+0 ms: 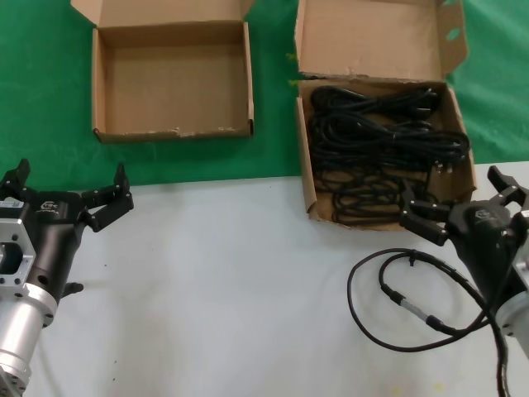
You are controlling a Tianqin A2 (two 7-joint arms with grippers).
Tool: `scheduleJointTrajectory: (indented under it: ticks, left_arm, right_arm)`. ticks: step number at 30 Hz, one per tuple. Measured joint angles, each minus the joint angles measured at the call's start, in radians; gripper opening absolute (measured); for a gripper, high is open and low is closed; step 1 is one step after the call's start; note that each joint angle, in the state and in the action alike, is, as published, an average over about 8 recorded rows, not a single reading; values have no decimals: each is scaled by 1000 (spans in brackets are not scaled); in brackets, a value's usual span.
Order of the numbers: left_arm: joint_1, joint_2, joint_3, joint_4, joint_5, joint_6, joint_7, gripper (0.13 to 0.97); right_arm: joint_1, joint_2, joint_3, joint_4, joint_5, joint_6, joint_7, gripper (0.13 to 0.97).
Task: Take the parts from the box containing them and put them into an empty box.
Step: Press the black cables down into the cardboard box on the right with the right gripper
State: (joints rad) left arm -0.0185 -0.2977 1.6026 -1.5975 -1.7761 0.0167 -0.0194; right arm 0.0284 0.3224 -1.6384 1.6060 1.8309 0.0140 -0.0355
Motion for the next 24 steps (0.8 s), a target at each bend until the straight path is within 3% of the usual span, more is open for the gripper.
scheduleJointTrajectory:
  ticks: [24]
  left_arm:
    - [0,0,0,0,0,0,0,962]
  right_arm:
    - [0,0,0,0,0,0,0,966]
